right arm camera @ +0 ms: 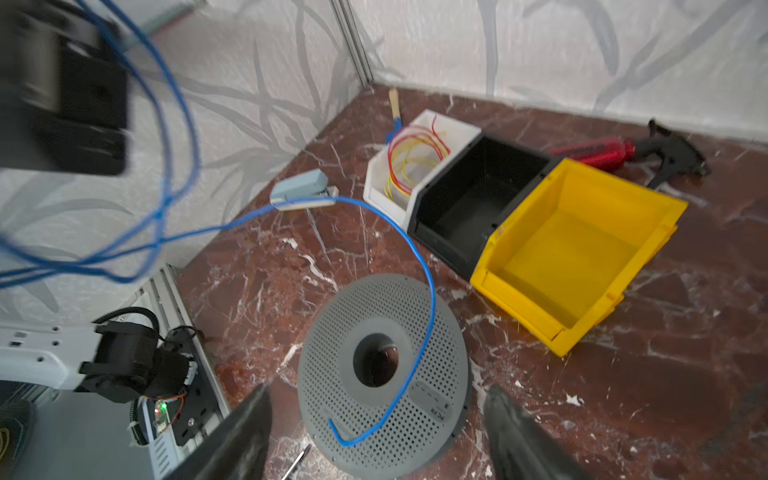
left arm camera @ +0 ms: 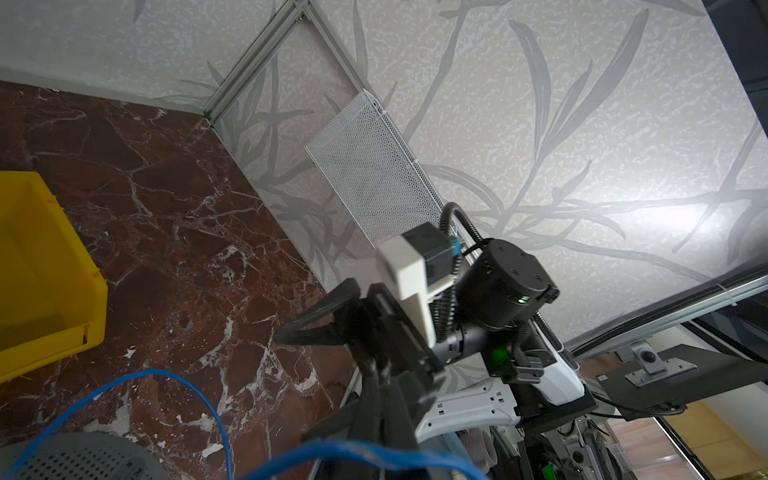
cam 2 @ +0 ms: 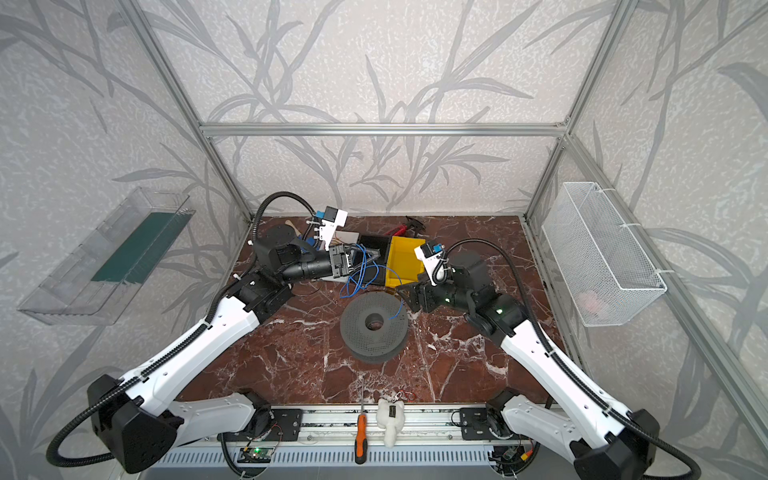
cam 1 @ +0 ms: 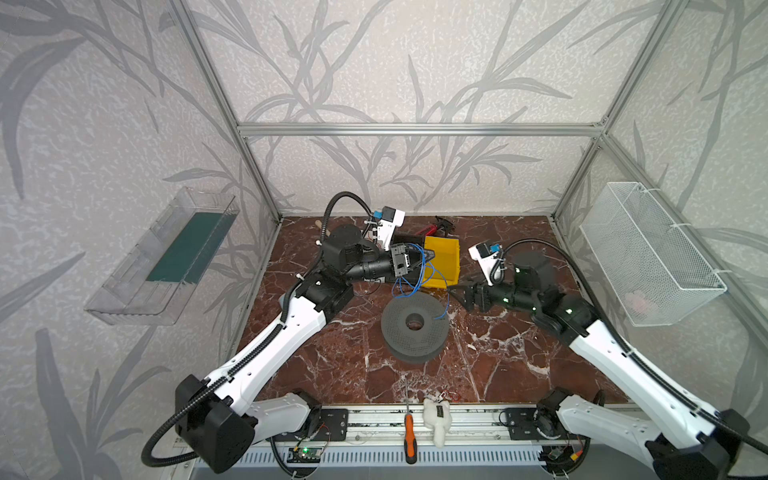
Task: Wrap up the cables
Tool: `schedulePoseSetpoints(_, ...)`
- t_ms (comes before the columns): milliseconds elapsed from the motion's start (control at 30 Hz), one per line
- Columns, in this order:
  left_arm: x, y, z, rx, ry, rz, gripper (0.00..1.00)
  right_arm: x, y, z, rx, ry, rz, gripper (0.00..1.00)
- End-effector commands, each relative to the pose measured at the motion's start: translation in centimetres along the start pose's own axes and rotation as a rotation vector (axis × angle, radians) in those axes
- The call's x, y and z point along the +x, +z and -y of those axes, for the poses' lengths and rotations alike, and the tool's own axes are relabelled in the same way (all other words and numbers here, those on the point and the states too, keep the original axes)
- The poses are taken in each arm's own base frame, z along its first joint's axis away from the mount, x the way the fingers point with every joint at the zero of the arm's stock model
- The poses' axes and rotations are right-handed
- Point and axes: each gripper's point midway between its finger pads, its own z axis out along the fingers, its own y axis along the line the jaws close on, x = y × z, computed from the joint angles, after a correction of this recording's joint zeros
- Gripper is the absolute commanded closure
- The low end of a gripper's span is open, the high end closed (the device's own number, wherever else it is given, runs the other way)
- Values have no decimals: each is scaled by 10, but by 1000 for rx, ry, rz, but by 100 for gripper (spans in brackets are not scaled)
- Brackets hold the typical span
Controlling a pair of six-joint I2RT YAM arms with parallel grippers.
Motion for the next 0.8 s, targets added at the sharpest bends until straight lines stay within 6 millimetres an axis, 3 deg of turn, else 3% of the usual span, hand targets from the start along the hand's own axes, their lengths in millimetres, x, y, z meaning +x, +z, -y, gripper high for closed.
schedulePoseSetpoints(0, -4, -9, 33, 75, 27, -13, 100, 4, 19, 5, -20, -15, 0, 20)
schedulePoseSetpoints(167, -1, -11, 40, 98, 20, -30, 100, 19, 50, 18, -25, 13, -38, 20)
schedulePoseSetpoints(367, 2, -13, 41, 98, 15, -41, 100, 14, 74, 6, -144, 59, -40, 24)
schedulePoseSetpoints(433, 3, -13, 42, 102, 13, -42, 100, 14, 81, 6, -156, 68, -41, 35)
schedulePoseSetpoints(600, 13, -22, 36, 28, 38, -73, 100, 22, 87, 22, -111, 100, -93, 98)
schedulePoseSetpoints(767, 18, -56, 9, -228, 79, -101, 100, 36, 59, 75, 83, 187, -114, 100)
